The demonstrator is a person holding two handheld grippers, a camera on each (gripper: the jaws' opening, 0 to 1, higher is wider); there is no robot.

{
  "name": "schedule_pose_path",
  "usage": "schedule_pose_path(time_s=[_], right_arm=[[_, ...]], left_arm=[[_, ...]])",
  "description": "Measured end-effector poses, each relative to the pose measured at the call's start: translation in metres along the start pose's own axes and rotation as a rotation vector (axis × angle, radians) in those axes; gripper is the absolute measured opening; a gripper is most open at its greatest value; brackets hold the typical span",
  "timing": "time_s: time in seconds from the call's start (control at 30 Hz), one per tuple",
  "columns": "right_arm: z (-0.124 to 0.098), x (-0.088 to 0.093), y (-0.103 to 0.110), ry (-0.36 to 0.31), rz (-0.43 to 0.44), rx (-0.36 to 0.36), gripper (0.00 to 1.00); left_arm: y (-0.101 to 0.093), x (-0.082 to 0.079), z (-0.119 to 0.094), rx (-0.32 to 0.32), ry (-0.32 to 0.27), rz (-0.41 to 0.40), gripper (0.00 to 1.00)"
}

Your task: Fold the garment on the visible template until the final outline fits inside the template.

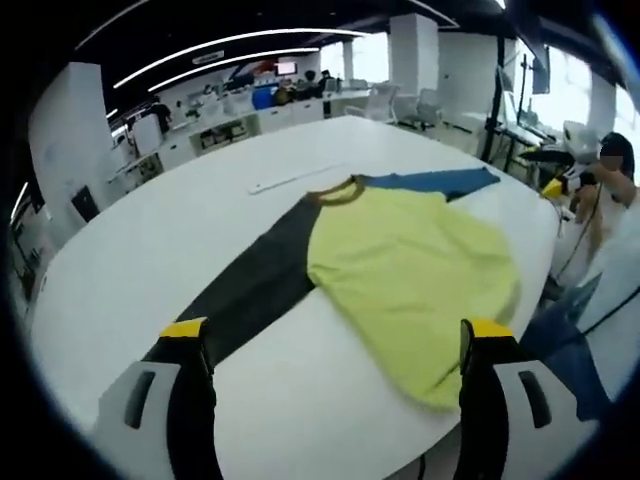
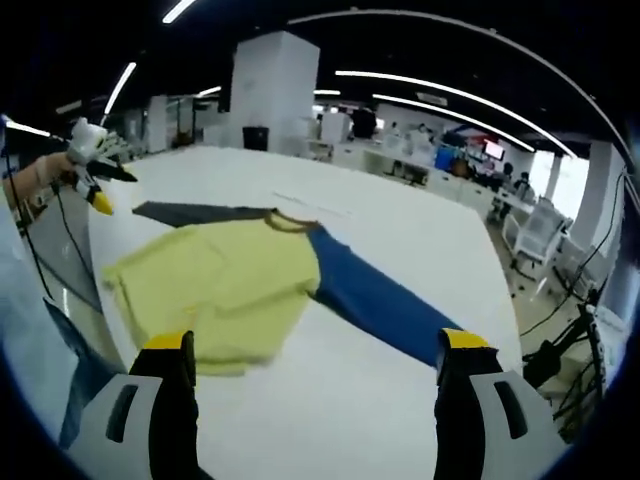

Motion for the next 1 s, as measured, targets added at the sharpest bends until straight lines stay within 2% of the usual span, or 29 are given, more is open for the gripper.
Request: schedule_pose_path(time_s=[0.23,0.3,0.33,0.43,0.5,0.77,0.83,1.0], right_arm=[[0.012,0.009,0.007,0.04,0.013,-0.028,1.0],[0.015,0.012,0.01,0.055,0.006,-0.039,1.0],[0.016,0.013,0.01,0.059,0.006,-0.041,1.0],[0.018,0.018,0.009,0.067,0.016,-0.044,1.0],[0.02,0.021,0.011,0.075,0.015,-0.044,1.0],[0.026,0.034,0.019,0.113,0.009,-0.066,1.0],[0.027,0.034,0.021,0.115,0.017,-0.067,1.0],[0.031,0.041,0.027,0.131,0.021,-0.073,0.96]], left_arm=[[-0.011,0.012,0.001,0.016,0.033,-0.012,1.0],[-0.016,0.015,0.0,0.042,0.037,-0.028,1.0],[-0.021,0.016,0.001,0.065,0.03,-0.066,1.0],[-0.022,0.018,0.0,0.071,0.036,-0.061,1.0],[-0.026,0.025,-0.001,0.084,0.081,-0.038,1.0],[-0.034,0.041,-0.005,0.136,0.144,-0.064,0.99],[-0.038,0.049,-0.007,0.154,0.203,-0.041,0.97],[-0.049,0.057,-0.006,0.185,0.242,-0.068,0.91]])
Point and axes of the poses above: the point that each gripper's makers call its tool centre point, and the gripper's own axes: z roughly forward along the fingers, y roughly to its left, x roughly out of its underside, the point moved 2 cm from there along -z, roughly backward along the fingers, and after that the axes turned 10 degrees about -y, right-handed, at the moved point
